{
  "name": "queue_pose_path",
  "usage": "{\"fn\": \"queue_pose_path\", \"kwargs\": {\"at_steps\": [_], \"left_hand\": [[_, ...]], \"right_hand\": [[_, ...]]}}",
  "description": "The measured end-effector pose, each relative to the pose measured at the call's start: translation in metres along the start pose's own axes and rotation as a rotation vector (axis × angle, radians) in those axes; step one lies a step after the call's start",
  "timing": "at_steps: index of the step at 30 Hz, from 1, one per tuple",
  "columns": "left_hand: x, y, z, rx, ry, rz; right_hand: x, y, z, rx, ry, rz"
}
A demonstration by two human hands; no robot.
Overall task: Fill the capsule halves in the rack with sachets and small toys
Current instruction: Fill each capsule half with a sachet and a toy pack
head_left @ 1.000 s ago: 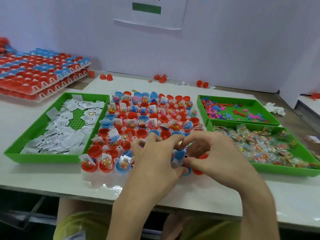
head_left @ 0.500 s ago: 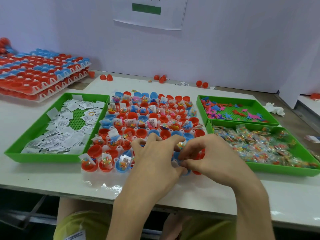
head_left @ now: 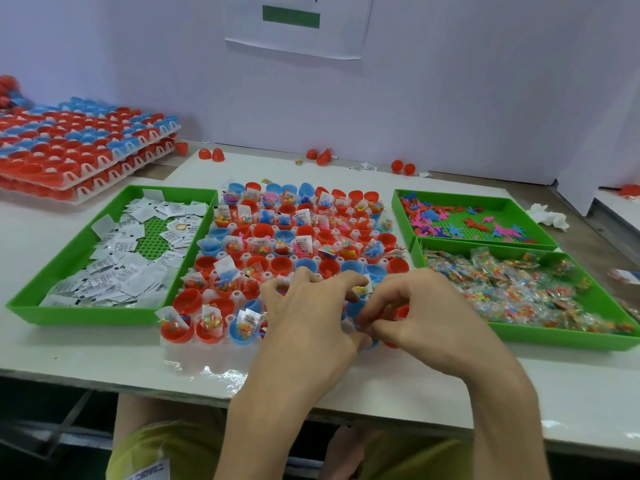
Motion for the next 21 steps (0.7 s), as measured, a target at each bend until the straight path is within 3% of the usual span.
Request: {"fn": "queue_pose_path", "kwargs": {"at_steps": [9,15,21], "left_hand": [[0.0,-0.001,0.001,0.007,0.01,0.011],[-0.001,0.0,0.001,0.011,-0.008,0.005],[-0.003,-0.001,0.011,-0.04,-0.008,-0.023]], "right_hand": [[0.002,-0.007,-0.002,0.106,-0.045,-0.067],[-0.001,-0.008,-0.002,0.008,-0.061,-0.017],[-0.005,-0.012,0.002,0.056,-0.065,-0.031]]}}
Point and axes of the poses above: each hand's wrist, its own x-axis towards the middle knuckle, its own z-axis out of the back of the hand, y = z × x, the point moved 2 cm from there along x, towards the middle knuckle, and after that the axes turned 10 degrees about z, right-handed, at the moved point
